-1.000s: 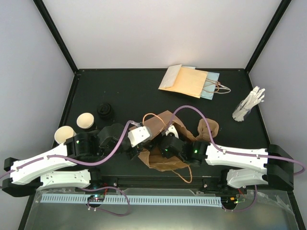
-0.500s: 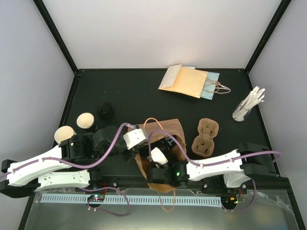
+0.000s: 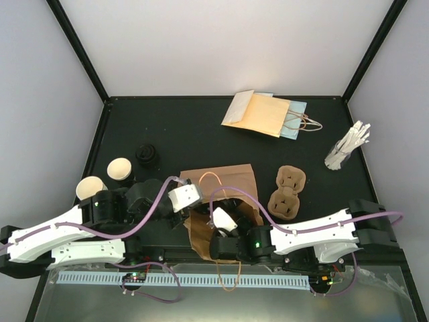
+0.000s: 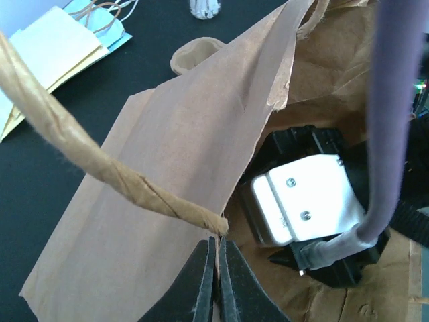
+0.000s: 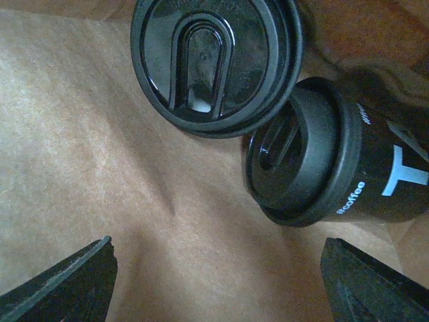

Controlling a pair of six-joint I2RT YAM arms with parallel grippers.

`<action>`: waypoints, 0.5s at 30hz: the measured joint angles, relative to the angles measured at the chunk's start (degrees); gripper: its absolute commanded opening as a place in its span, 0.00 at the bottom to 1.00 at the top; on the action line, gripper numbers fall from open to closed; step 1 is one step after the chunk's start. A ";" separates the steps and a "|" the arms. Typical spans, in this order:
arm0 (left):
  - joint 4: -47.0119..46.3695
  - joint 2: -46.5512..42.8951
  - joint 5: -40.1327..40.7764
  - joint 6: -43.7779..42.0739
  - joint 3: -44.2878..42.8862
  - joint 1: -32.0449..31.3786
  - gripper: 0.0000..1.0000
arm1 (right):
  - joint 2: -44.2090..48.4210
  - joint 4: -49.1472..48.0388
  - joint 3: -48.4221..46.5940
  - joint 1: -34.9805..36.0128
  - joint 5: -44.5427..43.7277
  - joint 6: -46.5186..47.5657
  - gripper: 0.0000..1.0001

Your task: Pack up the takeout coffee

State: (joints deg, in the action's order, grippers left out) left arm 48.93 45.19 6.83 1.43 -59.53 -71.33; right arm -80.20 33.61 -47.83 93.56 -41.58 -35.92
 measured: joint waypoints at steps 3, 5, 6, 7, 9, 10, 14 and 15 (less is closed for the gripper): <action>0.39 -0.72 1.09 -0.09 0.02 0.00 0.01 | 1.90 0.83 0.17 0.00 -0.20 3.19 0.85; 0.46 -1.20 1.40 -0.24 0.02 0.00 0.01 | 2.36 1.84 0.17 0.00 -0.92 4.81 0.85; 0.55 -1.44 1.40 -0.42 0.02 0.00 0.01 | 2.40 2.38 0.17 0.00 -1.46 5.66 0.86; 0.55 -1.73 1.25 -0.68 0.07 0.00 0.02 | 2.40 2.64 0.22 0.00 -1.99 6.69 0.88; 0.61 -2.21 0.81 -1.18 0.35 0.00 0.01 | 2.91 1.95 0.79 0.00 -1.81 10.45 0.90; 0.66 -2.47 0.59 -1.42 0.57 0.00 0.02 | 3.41 1.55 1.09 0.00 -1.62 12.20 0.90; 1.05 -2.93 -0.66 -2.51 1.01 0.00 0.01 | 4.37 0.52 1.16 -0.35 -1.55 18.36 0.90; 1.11 -3.15 -1.01 -2.89 1.16 0.00 0.01 | 4.35 0.22 1.18 -0.50 -1.49 19.78 0.89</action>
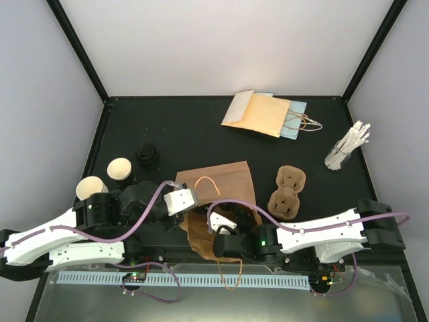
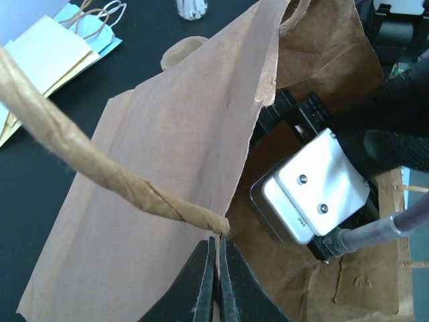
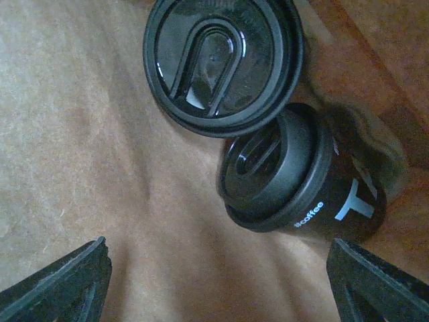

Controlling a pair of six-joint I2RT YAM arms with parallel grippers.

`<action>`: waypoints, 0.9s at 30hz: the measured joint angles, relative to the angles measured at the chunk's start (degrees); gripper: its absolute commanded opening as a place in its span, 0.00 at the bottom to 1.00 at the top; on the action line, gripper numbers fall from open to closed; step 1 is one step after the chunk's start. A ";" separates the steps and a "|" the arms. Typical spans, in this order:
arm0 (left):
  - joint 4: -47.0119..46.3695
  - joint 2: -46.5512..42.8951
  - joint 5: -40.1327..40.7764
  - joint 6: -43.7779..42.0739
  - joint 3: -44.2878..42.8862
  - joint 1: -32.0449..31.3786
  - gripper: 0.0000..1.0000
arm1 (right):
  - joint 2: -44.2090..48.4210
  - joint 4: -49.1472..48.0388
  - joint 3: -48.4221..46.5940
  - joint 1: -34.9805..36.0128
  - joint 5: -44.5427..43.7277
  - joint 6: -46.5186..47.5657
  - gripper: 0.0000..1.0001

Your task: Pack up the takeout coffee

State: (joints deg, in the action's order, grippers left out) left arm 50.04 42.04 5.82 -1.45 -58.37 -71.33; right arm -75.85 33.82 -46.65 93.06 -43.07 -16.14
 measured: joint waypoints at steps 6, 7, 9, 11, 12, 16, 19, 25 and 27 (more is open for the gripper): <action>1.11 -2.43 -1.01 -2.19 1.64 0.00 0.02 | 0.81 -3.76 1.73 -6.08 7.13 7.96 0.81; 1.09 -2.82 -1.01 -2.51 1.75 0.00 0.02 | 1.16 -4.24 1.90 -7.72 8.57 8.46 0.81; 0.96 -3.76 -1.01 -2.97 2.16 0.02 0.01 | 1.60 -5.44 1.90 -10.67 11.23 8.41 0.78; 0.87 -4.66 -0.94 -3.34 2.71 0.02 0.01 | 1.53 -6.38 1.79 -12.04 12.26 7.61 0.74; 0.83 -5.03 -0.92 -3.52 2.91 0.02 0.02 | 1.18 -6.49 1.62 -12.33 12.35 6.88 0.72; 0.02 -5.88 -0.39 -4.04 3.91 0.02 0.01 | -1.51 -8.04 0.48 -12.50 11.58 2.82 0.71; -1.33 -6.12 0.26 -4.37 4.90 0.02 0.02 | -2.62 -9.90 0.52 -12.52 10.10 -0.44 0.68; -4.26 -6.03 0.85 -5.22 5.62 0.02 0.02 | -3.10 -15.39 2.01 -12.52 6.97 -6.12 0.66; -4.66 -5.95 1.03 -5.44 5.84 0.07 0.01 | -4.26 -15.76 1.57 -12.52 5.88 -8.66 0.66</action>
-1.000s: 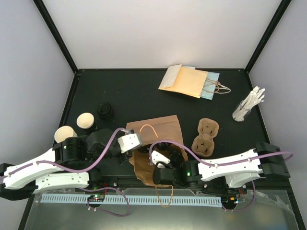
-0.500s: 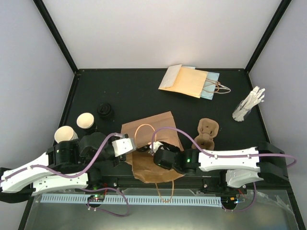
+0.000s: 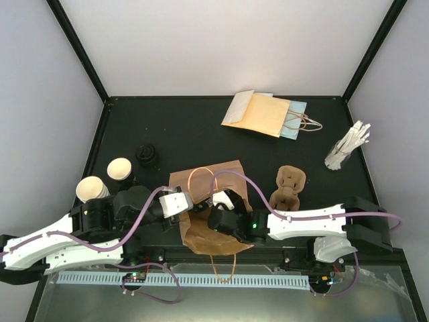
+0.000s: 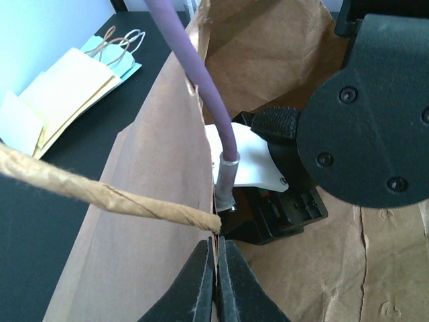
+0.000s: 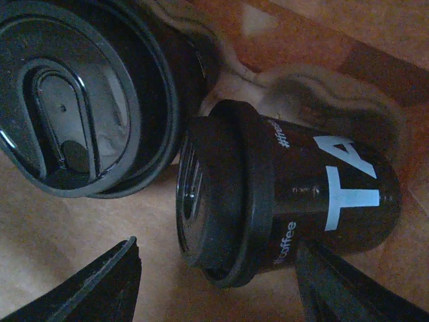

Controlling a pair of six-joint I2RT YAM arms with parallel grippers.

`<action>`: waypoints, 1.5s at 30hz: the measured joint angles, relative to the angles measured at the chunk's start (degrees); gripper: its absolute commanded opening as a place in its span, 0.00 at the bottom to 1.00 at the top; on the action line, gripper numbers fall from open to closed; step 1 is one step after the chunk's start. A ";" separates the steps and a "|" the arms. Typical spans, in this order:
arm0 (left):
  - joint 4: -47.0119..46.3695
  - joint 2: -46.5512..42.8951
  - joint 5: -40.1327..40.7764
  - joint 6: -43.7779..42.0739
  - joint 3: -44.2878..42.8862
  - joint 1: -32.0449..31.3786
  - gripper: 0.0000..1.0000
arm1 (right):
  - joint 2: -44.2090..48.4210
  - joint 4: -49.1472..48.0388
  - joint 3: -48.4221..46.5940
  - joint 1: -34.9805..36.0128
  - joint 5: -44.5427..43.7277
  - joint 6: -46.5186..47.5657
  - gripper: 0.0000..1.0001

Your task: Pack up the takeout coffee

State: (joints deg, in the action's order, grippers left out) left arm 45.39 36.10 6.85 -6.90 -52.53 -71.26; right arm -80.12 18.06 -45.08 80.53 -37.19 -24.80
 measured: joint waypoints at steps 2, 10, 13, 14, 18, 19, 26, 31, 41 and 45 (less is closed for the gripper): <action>-0.07 0.00 0.11 -0.15 0.35 0.04 0.02 | -1.44 -0.11 -0.48 0.00 -0.83 -2.60 0.67; -1.55 0.02 0.11 -0.28 1.38 0.07 0.02 | -2.23 -2.60 0.87 0.00 -0.59 -9.07 0.69; -1.77 0.35 0.00 -0.46 1.40 0.07 0.01 | -2.23 -3.69 1.68 -0.04 -0.59 -10.49 0.69; -1.79 0.44 -0.13 -0.48 1.44 0.07 0.02 | -2.21 -4.26 2.08 -0.11 -0.59 -10.78 0.69; -1.84 0.68 -0.66 -0.50 1.68 0.07 0.02 | -1.14 -7.06 5.05 -1.33 0.31 -11.23 0.66; -1.95 0.83 -0.76 -0.48 1.70 0.07 0.01 | -0.76 -7.54 5.66 -1.70 0.46 -11.19 0.66; -2.99 1.29 -1.53 -0.48 1.70 0.33 0.02 | 1.07 -11.76 8.00 -3.13 1.60 -9.62 0.60; -3.76 1.99 -2.10 -0.48 1.70 0.33 0.01 | 1.07 -15.23 9.03 -4.48 2.38 -7.91 0.61; -4.17 2.91 -2.58 -0.48 1.70 0.46 0.01 | -0.17 -21.07 10.34 -7.02 4.42 -1.20 0.64; -3.41 2.91 -2.56 -0.48 1.75 0.70 0.02 | -1.70 -22.40 9.92 -8.00 4.94 0.28 0.68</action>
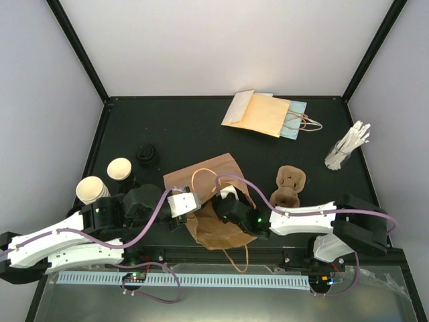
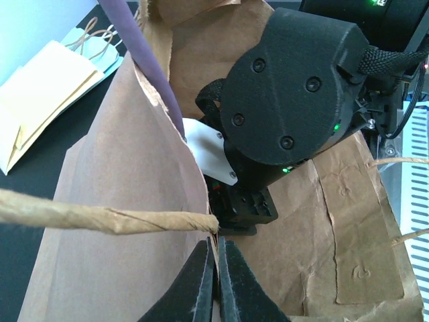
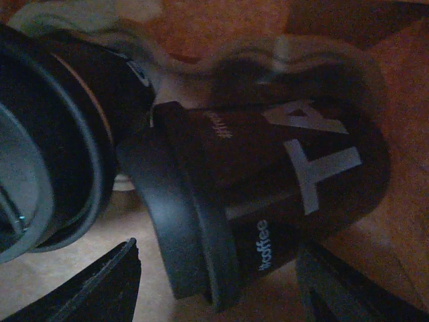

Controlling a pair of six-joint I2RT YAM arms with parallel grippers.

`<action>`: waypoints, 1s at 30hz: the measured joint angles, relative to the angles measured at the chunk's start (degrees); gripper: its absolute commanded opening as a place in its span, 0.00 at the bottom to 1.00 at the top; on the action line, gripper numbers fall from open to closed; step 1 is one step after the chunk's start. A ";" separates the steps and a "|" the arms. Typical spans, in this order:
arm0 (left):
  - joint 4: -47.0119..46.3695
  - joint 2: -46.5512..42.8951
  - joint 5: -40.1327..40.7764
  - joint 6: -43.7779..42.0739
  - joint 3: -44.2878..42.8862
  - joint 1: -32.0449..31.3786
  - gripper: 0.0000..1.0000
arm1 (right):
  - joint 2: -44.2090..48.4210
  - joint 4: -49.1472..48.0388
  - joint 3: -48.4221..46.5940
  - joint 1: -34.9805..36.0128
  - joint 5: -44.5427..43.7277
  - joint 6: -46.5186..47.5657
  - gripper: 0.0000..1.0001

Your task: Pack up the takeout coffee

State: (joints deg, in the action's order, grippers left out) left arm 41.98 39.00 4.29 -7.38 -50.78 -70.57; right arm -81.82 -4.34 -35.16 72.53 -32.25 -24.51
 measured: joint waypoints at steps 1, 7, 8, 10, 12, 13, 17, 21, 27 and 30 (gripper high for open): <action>0.02 -0.02 0.02 0.00 0.07 0.04 0.02 | -0.39 -0.09 -0.28 -0.42 0.13 0.22 0.69; 0.44 -0.04 0.48 0.00 0.48 0.20 0.01 | -3.78 -1.01 -2.25 -1.49 1.81 0.72 0.73; 0.76 -0.04 0.59 0.00 0.50 0.26 0.02 | -4.63 -1.05 -2.78 -1.55 2.08 0.79 0.71; 1.31 -0.15 0.76 0.00 0.61 0.35 0.02 | -6.10 -1.40 -3.61 -1.64 2.73 1.11 0.63; 1.79 -0.44 0.90 0.00 0.70 0.37 0.01 | -6.88 -1.84 -3.80 -1.66 3.30 1.75 0.53; 1.97 -0.57 0.92 0.00 0.70 0.37 0.01 | -7.02 -1.99 -3.80 -1.66 3.93 1.92 0.47; 2.14 -1.16 0.90 0.02 0.81 0.37 0.02 | -6.40 -2.45 -3.43 -1.90 5.88 4.02 0.31; 1.66 -1.53 0.48 0.02 0.83 0.35 0.01 | -3.56 -1.88 -1.66 -1.99 6.71 5.33 0.21; -0.07 -1.55 -0.04 0.00 0.83 0.11 0.02 | 2.23 1.81 0.26 -1.57 6.60 7.06 0.12; -0.37 -1.55 -0.42 0.02 0.83 -0.02 0.01 | 5.16 3.02 1.14 -1.07 6.49 7.67 0.08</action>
State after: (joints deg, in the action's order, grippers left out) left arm 41.60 37.45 3.88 -7.35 -49.95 -70.59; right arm -76.66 -1.32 -34.02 71.46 -25.76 -16.84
